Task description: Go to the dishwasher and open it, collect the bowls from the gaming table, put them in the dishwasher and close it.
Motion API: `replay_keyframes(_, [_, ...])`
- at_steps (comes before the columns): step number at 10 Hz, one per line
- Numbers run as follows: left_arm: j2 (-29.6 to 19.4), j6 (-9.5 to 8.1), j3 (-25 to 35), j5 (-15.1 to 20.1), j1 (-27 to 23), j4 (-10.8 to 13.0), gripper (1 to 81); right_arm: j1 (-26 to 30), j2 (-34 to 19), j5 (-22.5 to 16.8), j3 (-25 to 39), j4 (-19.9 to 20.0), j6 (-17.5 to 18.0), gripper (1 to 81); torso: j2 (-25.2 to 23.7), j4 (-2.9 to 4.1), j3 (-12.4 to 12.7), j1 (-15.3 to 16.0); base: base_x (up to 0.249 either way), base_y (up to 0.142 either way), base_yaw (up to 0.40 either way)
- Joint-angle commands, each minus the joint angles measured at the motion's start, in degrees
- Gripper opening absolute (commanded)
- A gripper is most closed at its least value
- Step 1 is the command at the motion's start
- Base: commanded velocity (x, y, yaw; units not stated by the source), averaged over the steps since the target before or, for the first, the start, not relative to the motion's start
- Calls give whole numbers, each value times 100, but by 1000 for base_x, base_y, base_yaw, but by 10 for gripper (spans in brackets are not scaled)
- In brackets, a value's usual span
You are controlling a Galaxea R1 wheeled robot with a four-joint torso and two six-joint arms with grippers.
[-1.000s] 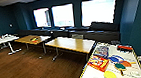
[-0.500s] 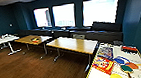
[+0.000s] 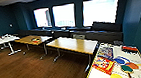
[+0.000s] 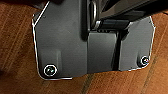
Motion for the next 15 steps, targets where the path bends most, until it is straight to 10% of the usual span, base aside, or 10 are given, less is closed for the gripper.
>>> replay_keyframes(1, [-22, -9, -2, 293, -320, -23, 811, 299, -5, -303, -2, -12, -14, 811, 0, 0, 0, 0, 0, 0, 0])
replay_keyframes(15, [14, -9, -2, 285, -320, -5, 811, 299, -13, -303, -11, -3, -14, 811, -2, 0, 0, -2, -4, -8, -47])
